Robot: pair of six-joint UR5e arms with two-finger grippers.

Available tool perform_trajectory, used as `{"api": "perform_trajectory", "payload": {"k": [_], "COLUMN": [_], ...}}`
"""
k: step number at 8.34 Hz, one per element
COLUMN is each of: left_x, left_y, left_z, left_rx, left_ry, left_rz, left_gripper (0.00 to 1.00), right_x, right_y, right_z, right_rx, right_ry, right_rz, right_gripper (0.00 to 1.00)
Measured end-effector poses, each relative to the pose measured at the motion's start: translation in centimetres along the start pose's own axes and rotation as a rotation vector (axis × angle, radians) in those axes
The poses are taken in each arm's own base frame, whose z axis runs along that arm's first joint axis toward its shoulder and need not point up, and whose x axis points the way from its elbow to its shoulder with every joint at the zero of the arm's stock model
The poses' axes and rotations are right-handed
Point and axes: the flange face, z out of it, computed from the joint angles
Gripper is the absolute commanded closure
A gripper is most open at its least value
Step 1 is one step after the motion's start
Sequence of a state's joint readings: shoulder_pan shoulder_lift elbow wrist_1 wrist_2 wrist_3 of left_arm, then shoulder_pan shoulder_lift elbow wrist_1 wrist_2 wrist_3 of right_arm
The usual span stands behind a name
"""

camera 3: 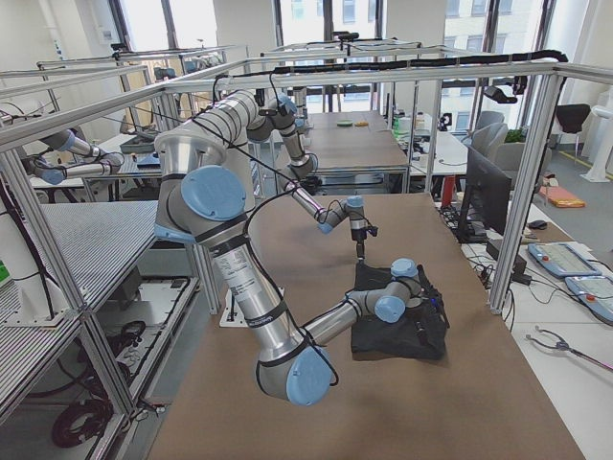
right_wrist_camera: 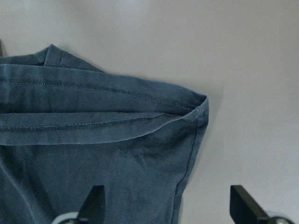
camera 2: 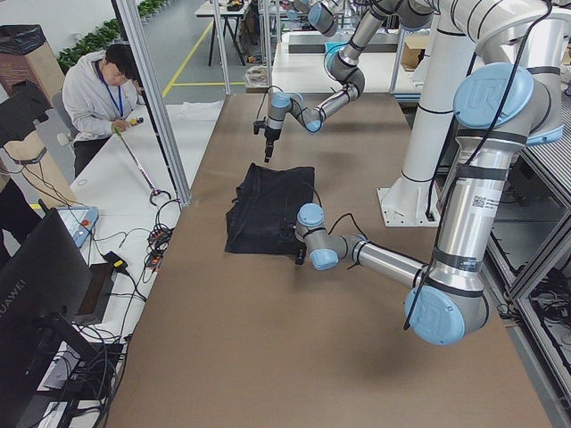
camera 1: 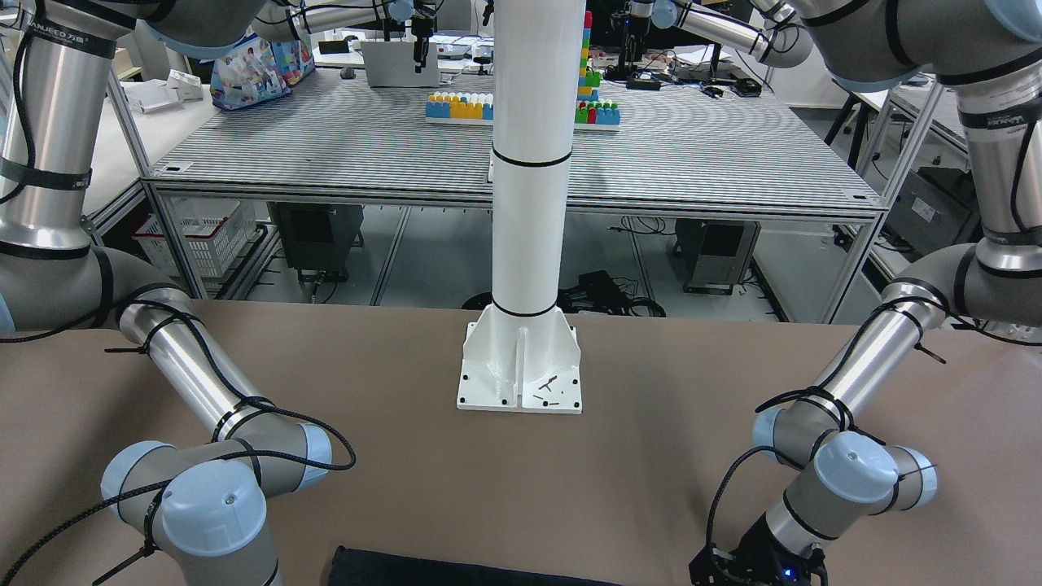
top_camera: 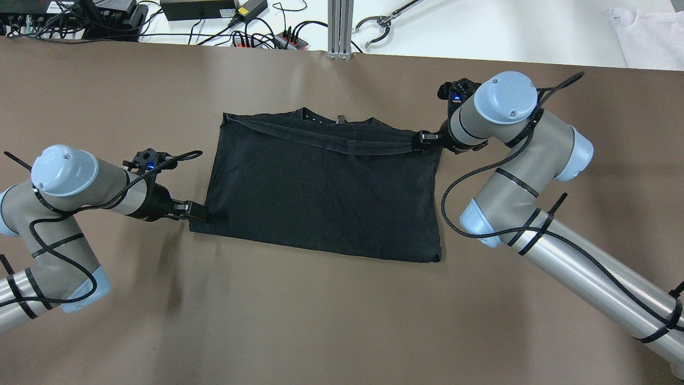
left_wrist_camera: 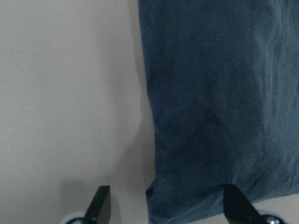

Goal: Fold clothes

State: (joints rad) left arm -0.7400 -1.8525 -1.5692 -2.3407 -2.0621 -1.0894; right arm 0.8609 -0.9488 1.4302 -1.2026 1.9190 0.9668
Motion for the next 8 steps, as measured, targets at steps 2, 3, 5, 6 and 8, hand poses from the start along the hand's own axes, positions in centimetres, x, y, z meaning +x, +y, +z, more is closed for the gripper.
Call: {"api": "perform_trajectory", "payload": {"k": [2, 3, 5, 6, 8], "left_x": [0.5, 0.8, 1.7, 1.9, 1.5], "left_y": [0.1, 0.0, -0.3, -0.4, -0.8], "left_z": [0.1, 0.0, -0.1, -0.1, -0.2], "left_rx": [0.001, 0.003, 0.008, 0.01, 0.017], "left_ry": [0.006, 0.011, 0.022, 0.025, 0.018], "left_rz": [-0.002, -0.01, -0.052, -0.068, -0.077], "left_gripper": [1.0, 1.0, 1.0, 1.0, 1.0], "right_x": [0.1, 0.2, 0.2, 0.2, 0.1], "right_y": [0.1, 0.1, 0.2, 0.3, 0.4], "right_z": [0.1, 0.1, 0.2, 0.2, 0.3], "right_rx": [-0.001, -0.002, -0.003, -0.004, -0.005], "right_ry": [0.002, 0.002, 0.003, 0.003, 0.002], "right_rz": [0.002, 0.002, 0.002, 0.001, 0.001], "right_gripper": [0.06, 0.06, 0.06, 0.06, 0.06]}}
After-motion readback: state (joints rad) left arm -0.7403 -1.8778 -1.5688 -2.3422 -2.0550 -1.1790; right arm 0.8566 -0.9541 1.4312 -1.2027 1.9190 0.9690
